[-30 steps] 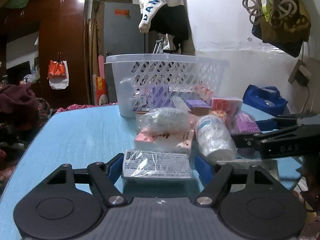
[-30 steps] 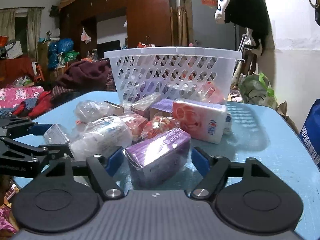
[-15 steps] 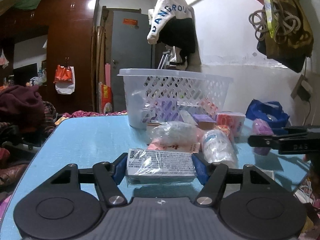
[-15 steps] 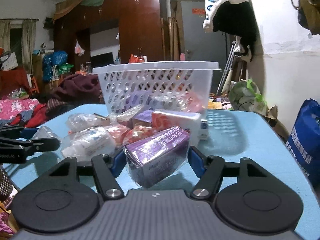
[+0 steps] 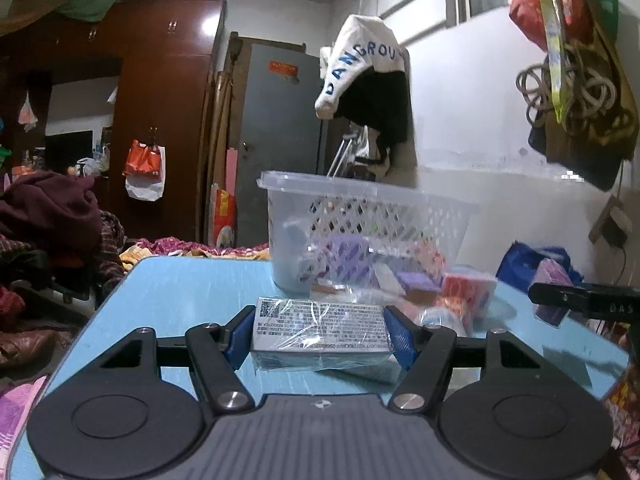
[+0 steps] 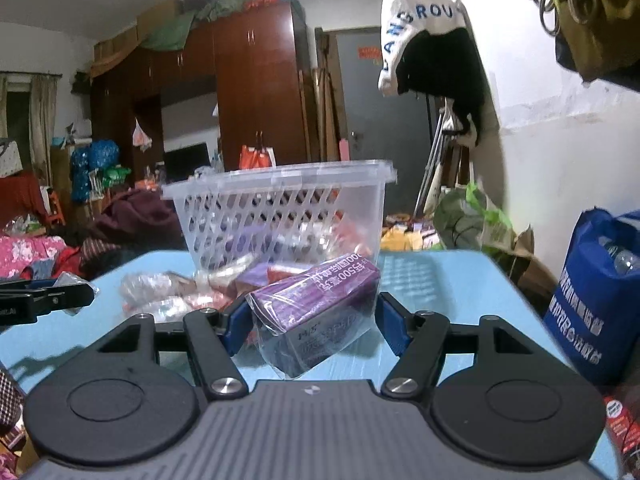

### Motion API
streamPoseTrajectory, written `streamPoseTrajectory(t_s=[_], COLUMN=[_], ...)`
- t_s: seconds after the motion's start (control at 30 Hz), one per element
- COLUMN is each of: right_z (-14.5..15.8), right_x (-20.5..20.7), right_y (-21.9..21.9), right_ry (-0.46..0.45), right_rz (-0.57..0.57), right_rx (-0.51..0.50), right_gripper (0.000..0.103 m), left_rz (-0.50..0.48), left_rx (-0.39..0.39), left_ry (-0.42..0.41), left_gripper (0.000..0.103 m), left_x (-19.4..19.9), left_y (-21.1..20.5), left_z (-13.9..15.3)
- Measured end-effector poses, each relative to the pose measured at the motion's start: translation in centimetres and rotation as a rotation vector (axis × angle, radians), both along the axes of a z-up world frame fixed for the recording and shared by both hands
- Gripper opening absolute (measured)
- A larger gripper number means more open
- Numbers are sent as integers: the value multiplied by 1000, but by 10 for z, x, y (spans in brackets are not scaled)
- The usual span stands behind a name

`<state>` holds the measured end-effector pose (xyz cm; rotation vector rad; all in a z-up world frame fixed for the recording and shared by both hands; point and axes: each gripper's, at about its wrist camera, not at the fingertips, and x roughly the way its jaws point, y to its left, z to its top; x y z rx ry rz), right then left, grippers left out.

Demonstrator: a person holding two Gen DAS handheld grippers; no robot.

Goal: Organize objects
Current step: 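Carry both boxes over the white basket and open both tools to drop them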

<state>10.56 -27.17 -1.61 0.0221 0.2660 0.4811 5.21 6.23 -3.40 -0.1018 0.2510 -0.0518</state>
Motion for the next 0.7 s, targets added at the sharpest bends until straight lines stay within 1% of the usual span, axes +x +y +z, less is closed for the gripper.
streamPoseTrajectory(t_s=[0.13,0.2,0.27,0.33,0.43,0.47,0.5,0.53,0.57,0.63,0.7], right_z=[5,9,21,41,77,87,94,98,100,99,95], right_x=[1,6,13,27,65,84,102,120,135,157,170], right_y=[-3,-3,0,6,27,36,43,51,57,72,83], right_ry=[-29,-37,-66,-107,-145,-135,-118,-93,-68,-47,-62], right_rz=[-7,-1,11,35,83,80,90,96,95,77,60], right_rx=[21,34,30,36,21,10,1,-7,-9,-58,-77], right_gripper=[68,68,68,68,68,68,68,68,68,68,70], left_rz=[6,-7,-29,-48,-73,-71,-59,-55,-57,-52,-47], left_rx=[-19,-22,-24,-5,9,25,35,24,5,13,2], left_ry=[-21,-29,-52,-85,-82,-68,-37,-4,32,91,128], left_gripper=[70,70,70,70,70,70,70,70,70,70,71], left_x=[1,5,16,37,88,109,132,153,173,207,229], left_y=[4,4,4,2,-4,-7,-10,-11,-11,-14,-15], left_z=[8,16,32,59,99,109,117,121,123,121,115])
